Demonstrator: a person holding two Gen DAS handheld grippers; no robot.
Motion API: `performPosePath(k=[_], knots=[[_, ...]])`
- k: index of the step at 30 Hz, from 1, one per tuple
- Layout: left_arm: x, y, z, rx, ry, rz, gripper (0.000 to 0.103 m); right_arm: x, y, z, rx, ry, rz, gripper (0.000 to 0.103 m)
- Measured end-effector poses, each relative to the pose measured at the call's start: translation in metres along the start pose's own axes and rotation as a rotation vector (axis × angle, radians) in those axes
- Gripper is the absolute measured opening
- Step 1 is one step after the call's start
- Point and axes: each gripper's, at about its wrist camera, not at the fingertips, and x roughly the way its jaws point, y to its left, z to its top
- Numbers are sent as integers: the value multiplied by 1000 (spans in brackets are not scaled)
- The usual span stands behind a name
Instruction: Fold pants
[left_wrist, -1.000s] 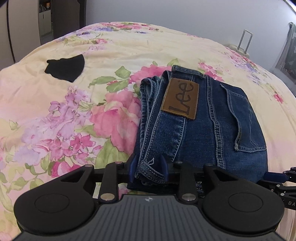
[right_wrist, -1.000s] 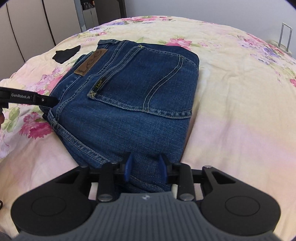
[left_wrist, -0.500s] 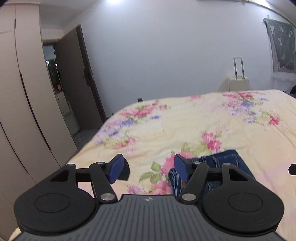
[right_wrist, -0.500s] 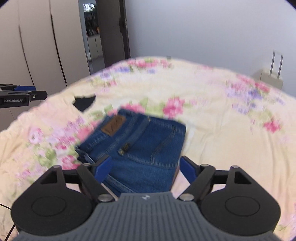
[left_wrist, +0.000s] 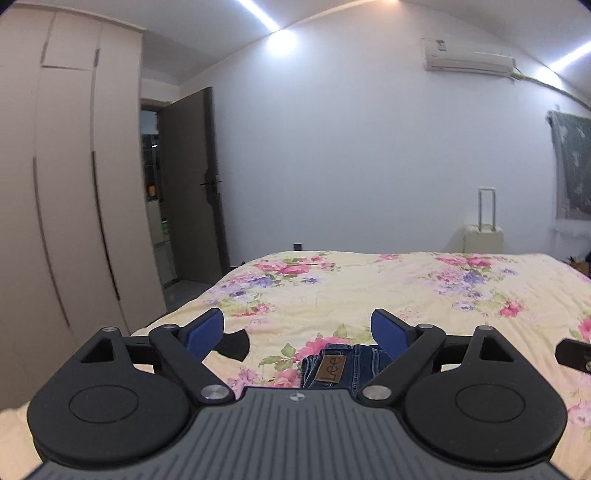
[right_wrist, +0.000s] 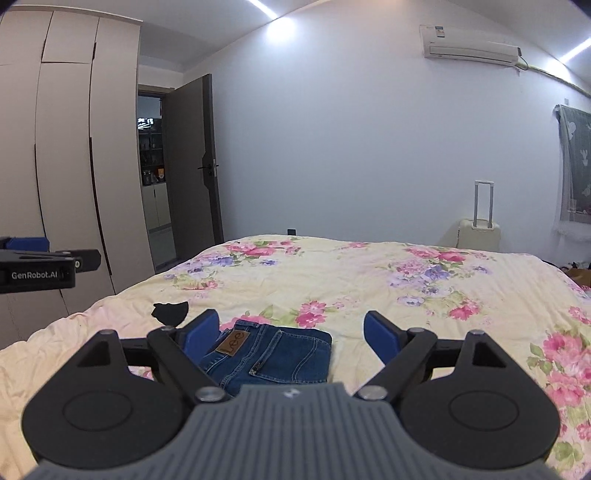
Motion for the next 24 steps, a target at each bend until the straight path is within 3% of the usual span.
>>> performPosePath(k=[4,8,14,19,24], knots=[[-6,-14,-24,4,62,3,103,-36,4,-23,-19,-19,-84,82],[0,-29,-51,44,160,-14,103,-43,4,-47,2,22,-95,82],[15,-37,-87,45,286,-32,103,-12,11,-80,14,137,-95,82],[36,-38,-101,48,354,-33,103,27,12,-95,19,235,-73,82],[58,-42,-111,59,418,-42,103,61,10,-105,15,311,-105,82]])
